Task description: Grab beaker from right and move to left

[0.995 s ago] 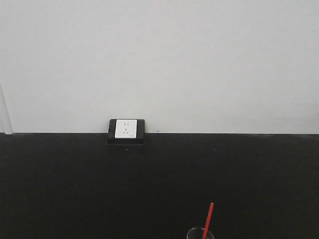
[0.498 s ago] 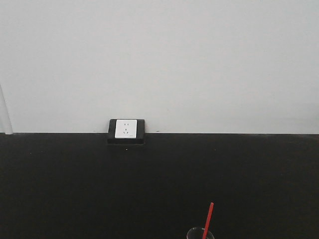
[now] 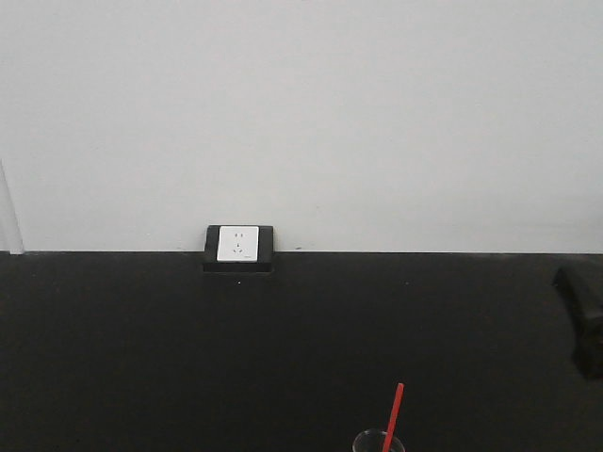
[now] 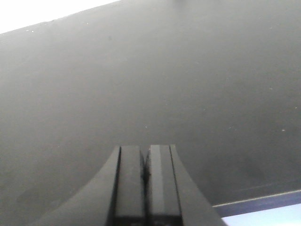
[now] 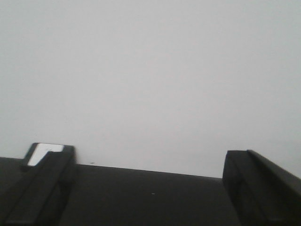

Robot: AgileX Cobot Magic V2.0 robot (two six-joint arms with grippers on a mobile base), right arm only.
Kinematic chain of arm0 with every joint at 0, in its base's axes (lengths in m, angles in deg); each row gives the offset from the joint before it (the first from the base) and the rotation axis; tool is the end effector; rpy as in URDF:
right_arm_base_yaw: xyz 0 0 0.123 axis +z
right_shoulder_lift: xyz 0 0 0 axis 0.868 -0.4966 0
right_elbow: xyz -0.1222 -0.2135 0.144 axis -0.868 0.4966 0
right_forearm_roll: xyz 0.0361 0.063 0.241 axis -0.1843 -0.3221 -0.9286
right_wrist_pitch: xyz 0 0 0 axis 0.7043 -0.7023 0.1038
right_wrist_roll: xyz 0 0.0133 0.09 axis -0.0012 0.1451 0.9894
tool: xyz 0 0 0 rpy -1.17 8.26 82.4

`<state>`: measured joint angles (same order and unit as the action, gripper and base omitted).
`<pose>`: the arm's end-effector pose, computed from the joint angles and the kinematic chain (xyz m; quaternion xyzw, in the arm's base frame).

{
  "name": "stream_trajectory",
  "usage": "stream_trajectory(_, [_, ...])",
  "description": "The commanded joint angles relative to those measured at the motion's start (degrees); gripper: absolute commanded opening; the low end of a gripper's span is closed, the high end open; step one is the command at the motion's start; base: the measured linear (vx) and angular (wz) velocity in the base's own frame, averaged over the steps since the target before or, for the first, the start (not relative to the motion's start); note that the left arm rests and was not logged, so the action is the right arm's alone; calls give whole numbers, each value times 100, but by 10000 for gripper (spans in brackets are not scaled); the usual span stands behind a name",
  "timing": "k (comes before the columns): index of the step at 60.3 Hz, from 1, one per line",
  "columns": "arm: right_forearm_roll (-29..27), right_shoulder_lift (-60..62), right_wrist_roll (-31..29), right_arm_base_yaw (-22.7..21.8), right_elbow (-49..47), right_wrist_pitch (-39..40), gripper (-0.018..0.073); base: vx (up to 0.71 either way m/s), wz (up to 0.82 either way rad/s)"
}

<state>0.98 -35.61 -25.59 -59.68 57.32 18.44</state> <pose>0.2096 0.0169 0.3103 -0.0786 0.6542 0.0422 0.7510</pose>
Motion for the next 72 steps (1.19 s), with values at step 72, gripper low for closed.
stream_trajectory(72, [2881, -5173, 549, 177, 501, 4341, 567, 0, 0])
